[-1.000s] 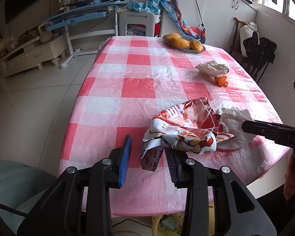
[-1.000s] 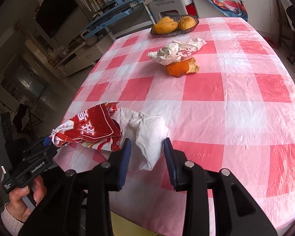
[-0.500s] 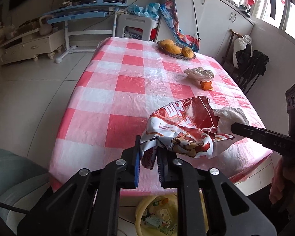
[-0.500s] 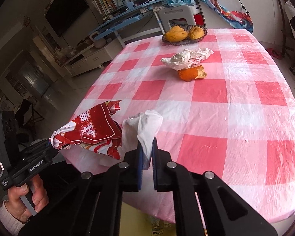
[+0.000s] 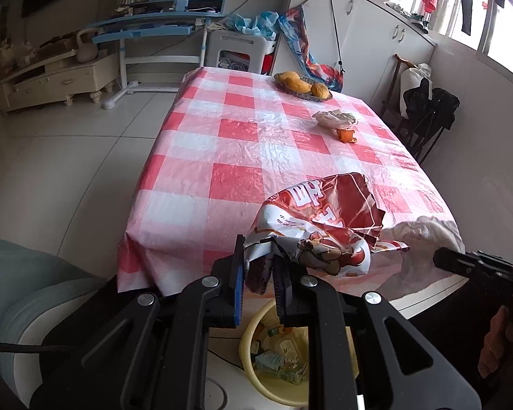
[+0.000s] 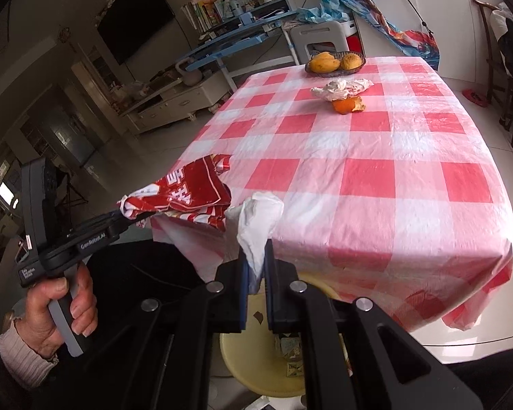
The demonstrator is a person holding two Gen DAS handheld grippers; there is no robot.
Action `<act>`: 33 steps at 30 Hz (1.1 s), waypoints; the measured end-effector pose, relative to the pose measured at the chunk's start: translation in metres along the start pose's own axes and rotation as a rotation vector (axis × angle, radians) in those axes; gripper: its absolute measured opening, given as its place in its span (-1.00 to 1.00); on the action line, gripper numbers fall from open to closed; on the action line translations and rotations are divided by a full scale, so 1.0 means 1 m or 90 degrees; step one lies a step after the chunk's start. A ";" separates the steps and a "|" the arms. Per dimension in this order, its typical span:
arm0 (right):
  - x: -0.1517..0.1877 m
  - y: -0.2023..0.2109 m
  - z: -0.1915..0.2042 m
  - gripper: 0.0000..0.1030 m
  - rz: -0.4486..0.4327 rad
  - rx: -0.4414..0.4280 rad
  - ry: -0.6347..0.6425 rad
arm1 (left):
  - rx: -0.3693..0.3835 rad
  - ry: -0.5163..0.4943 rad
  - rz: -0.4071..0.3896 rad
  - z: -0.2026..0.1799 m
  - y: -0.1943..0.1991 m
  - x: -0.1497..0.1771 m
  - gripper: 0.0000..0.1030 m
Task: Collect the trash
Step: 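Carry tissue and red wrapper over the yellow basin and open both tools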
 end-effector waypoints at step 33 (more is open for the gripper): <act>0.035 0.037 -0.006 0.23 -0.103 0.021 -0.047 | 0.046 -0.150 0.110 -0.060 0.010 0.065 -0.15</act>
Point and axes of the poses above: each gripper's, at about its wrist camera, not at the fingertips, and y roughly against the way its jaws point, z to its left, x to its underside, the point moved 2 cm from there along -y, roughly the way its jaws point, and after that the axes turned 13 degrees about -y, right-handed, at the moved point
